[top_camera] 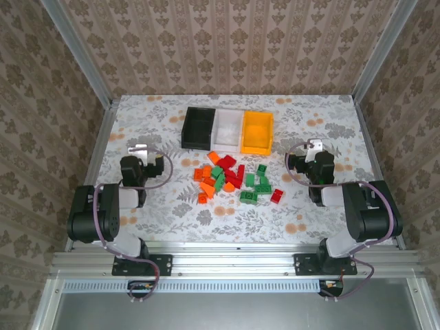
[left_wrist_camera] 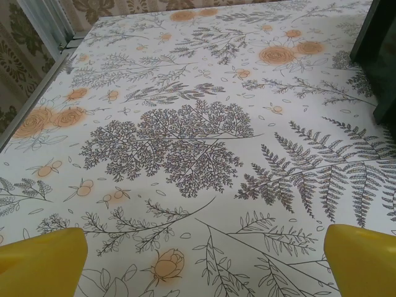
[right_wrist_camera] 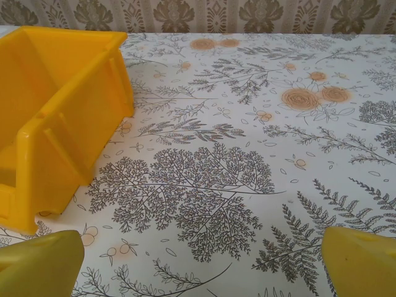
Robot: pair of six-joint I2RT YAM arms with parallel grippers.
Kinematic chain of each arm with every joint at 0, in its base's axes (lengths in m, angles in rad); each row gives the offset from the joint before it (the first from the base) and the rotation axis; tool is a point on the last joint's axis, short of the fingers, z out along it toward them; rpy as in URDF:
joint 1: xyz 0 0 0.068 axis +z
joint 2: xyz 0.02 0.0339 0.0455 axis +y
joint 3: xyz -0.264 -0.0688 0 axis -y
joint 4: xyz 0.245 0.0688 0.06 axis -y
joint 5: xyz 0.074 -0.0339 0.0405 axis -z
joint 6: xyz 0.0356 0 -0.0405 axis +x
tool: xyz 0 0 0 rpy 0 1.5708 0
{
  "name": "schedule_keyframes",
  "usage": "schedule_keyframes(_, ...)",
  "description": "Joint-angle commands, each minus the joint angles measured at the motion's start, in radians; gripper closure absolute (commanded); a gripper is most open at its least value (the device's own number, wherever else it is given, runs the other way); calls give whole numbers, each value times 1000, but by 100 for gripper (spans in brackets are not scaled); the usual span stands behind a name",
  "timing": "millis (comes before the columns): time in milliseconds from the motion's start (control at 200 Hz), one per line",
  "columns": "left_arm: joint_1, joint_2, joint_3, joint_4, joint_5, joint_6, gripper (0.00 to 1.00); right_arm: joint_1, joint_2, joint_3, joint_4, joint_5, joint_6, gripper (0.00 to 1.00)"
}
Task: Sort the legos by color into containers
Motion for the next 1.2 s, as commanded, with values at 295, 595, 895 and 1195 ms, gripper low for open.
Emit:
schedule_keyframes(295, 2, -9, 21, -4, 23, 2, 0, -6, -15, 1, -4, -19, 3, 0)
schedule_keyframes(595, 1, -8, 19, -3, 21, 3, 0, -7, -15, 0, -4, -21, 4, 0)
schedule_keyframes(895, -5, -10, 18, 0, 11, 6, 0, -7, -15, 0, -4, -20, 4, 0)
schedule_keyframes(1195, -2, -8, 19, -3, 15, 2, 0, -9, -14, 1, -5, -22, 6, 0)
